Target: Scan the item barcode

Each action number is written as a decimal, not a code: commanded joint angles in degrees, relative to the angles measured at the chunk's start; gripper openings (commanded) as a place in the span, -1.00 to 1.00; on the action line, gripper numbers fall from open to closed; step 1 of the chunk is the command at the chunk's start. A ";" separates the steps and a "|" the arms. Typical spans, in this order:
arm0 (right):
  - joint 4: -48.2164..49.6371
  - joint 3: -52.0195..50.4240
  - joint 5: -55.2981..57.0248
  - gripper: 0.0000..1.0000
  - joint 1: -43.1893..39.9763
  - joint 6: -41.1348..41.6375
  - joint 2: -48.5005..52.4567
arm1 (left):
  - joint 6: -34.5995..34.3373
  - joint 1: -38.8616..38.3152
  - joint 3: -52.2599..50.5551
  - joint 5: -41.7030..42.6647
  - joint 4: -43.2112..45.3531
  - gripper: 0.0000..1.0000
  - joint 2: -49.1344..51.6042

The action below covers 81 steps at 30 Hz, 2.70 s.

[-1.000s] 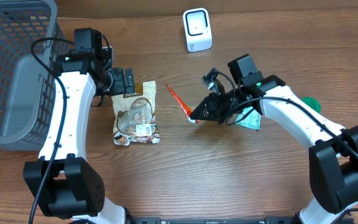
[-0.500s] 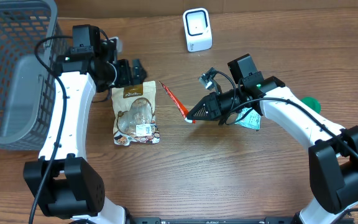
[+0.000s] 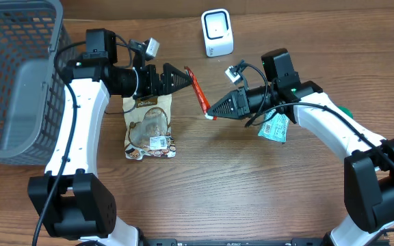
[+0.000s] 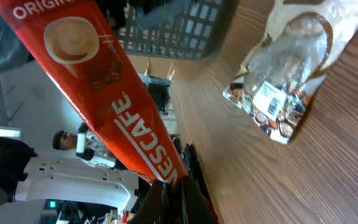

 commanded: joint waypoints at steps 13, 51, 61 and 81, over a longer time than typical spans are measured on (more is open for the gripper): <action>4.15 -0.04 -1.38 -0.93 1.33 6.47 -0.24 | 0.96 -6.64 0.11 5.38 4.87 0.20 0.17; 1.46 -0.04 5.35 0.19 8.17 -19.41 -0.24 | -22.16 -9.53 0.11 -13.60 -5.95 -0.92 0.17; 2.19 -0.04 2.73 0.04 7.80 -19.39 -0.24 | -22.16 -9.75 0.11 -18.49 -6.86 -0.92 0.17; 0.20 -0.04 9.20 -0.93 9.44 -19.41 -0.24 | -21.88 -9.84 0.11 -13.84 -7.89 -0.92 0.17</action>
